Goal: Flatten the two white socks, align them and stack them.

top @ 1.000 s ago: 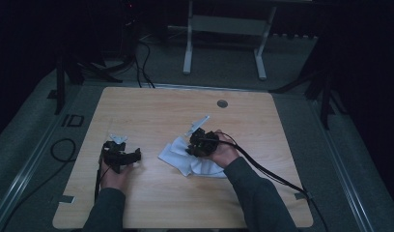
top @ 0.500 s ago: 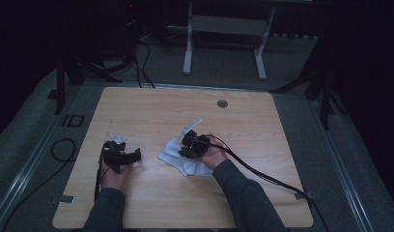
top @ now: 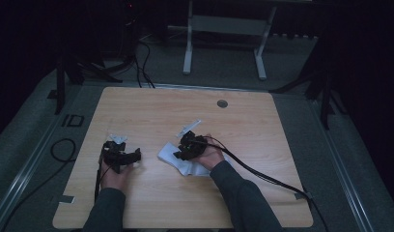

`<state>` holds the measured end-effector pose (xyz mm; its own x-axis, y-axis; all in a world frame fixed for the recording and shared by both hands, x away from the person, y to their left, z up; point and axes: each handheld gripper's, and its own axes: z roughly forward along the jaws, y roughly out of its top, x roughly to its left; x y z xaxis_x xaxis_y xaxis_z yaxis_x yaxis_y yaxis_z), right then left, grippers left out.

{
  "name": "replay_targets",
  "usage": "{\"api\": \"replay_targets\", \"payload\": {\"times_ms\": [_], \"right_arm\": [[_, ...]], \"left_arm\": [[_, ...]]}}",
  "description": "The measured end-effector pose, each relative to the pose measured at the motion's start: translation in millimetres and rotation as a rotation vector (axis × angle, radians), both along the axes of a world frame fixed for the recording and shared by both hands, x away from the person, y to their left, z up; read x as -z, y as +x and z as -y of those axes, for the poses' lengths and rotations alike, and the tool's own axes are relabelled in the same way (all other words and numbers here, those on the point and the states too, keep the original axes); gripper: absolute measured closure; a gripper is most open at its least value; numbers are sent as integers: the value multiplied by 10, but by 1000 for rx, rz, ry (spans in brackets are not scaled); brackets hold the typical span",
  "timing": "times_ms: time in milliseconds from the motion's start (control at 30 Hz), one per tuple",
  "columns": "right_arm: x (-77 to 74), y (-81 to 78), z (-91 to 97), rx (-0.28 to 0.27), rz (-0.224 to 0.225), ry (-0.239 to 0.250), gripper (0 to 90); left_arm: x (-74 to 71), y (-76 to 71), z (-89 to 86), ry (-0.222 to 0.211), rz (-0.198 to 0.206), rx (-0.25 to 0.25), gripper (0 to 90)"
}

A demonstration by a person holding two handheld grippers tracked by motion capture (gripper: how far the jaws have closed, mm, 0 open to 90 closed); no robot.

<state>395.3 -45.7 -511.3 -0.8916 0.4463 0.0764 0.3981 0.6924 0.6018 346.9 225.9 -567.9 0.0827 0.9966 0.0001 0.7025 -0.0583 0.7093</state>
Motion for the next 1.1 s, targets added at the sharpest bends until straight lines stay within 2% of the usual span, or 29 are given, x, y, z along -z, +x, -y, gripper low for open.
{"api": "replay_targets", "payload": {"times_ms": [67, 167, 433, 567, 667, 700, 733, 867, 933, 1000, 1100], "right_arm": [[-36, -5, 17, 9, 8, -1, 568], [-90, -8, 47, 10, 35, -33, 547], [-163, 7, 116, 10, 64, -118, 539], [-275, 3, 216, 24, 85, -162, 542], [-315, -13, 291, 27, 94, -155, 549], [-339, -20, 398, 47, 96, -167, 548], [-341, -25, 427, 49, 100, -167, 548], [-338, -37, 579, 65, 95, -173, 544], [-346, -43, 641, 70, 89, -175, 540], [-361, -57, 708, 72, 94, -185, 540], [-412, -84, 820, 91, 93, -186, 543]], "left_arm": [[0, 0, 0, 0, 0, 0, 145], [0, 0, 0, 0, 0, 0, 145], [-2, 0, 26, 1, 7, -6, 149], [-20, -26, 63, -5, 30, 55, 380], [-41, -42, 86, -8, 21, 79, 561], [-63, -53, 88, -21, 5, 95, 619], [-73, -60, 91, -24, 2, 101, 657], [-172, -111, 148, -22, 32, 167, 835], [-230, -133, 182, -19, 51, 198, 896], [-260, -150, 206, -35, 52, 216, 899], [-306, -146, 275, -22, 52, 255, 900]]}}
